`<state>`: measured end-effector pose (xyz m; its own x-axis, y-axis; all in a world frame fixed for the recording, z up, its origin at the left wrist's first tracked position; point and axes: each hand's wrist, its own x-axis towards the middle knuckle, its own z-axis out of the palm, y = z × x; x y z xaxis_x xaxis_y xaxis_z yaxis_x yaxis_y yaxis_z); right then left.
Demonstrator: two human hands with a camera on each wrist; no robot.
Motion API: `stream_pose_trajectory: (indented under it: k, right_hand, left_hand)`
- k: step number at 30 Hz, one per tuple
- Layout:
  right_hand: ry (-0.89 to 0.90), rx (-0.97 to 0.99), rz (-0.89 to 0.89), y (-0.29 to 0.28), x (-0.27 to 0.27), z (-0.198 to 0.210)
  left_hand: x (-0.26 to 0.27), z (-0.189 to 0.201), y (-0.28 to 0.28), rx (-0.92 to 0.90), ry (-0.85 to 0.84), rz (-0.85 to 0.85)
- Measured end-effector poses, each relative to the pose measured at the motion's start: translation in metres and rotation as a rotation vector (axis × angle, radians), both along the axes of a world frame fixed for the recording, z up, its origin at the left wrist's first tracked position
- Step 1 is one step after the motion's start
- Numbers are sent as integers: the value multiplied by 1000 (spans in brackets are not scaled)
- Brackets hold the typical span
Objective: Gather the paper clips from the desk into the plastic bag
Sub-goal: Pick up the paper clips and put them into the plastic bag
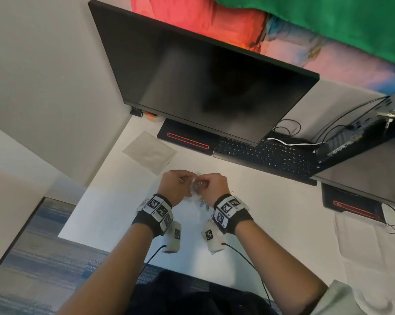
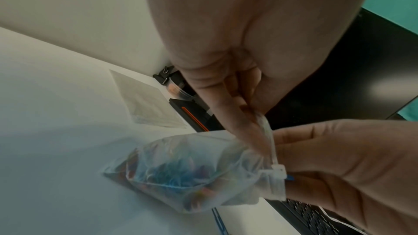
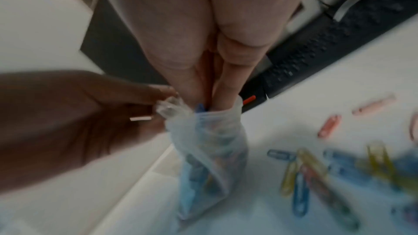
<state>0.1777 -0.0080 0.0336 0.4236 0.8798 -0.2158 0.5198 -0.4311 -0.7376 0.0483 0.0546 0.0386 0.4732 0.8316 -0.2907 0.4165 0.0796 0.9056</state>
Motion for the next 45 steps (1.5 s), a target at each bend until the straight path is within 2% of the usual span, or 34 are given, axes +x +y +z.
stream_pose_trajectory:
  k: [7, 11, 15, 17, 20, 22, 25, 27, 30, 35, 40, 42, 45]
  right_hand:
    - [-203, -80, 193, 3, 1, -5]
    - [-237, -94, 203, 1, 2, -4]
    - [-241, -121, 339, -4, 4, -1]
    - [-131, -25, 276, -11, 9, 5]
    - [34, 77, 74, -32, 33, 12]
    - [-38, -49, 19, -55, 60, 5]
    - [-174, -528, 85, -89, 95, -13]
    - [-155, -633, 152, -104, 98, -29]
    - [-134, -481, 128, -113, 86, -51]
    - [-290, -254, 198, -93, 66, -66]
    - [-459, -252, 279, -74, 54, -67]
    - [-445, -273, 263, -69, 59, -63]
    - [-349, -258, 126, -65, 73, -58]
  left_hand:
    - [-1, 1, 0, -13, 8, -6]
    - [0, -2, -1, 0, 13, -11]
    - [1, -4, -1, 1, 19, -14]
    - [0, -4, 0, -2, 10, 5]
    - [-3, -2, 4, 5, 11, 27]
    - [-4, -1, 6, 3, 2, 29]
    - [-6, -1, 6, -5, -17, 44]
    - [-7, -3, 5, -19, -18, 62]
    - [-8, -5, 1, -52, -24, 77]
    - [-9, -4, 0, -52, -22, 72]
    - [-6, -5, 1, -21, 13, 34]
    - [-4, -4, 1, -9, 24, 13]
    - [-2, -4, 2, 5, 33, -10]
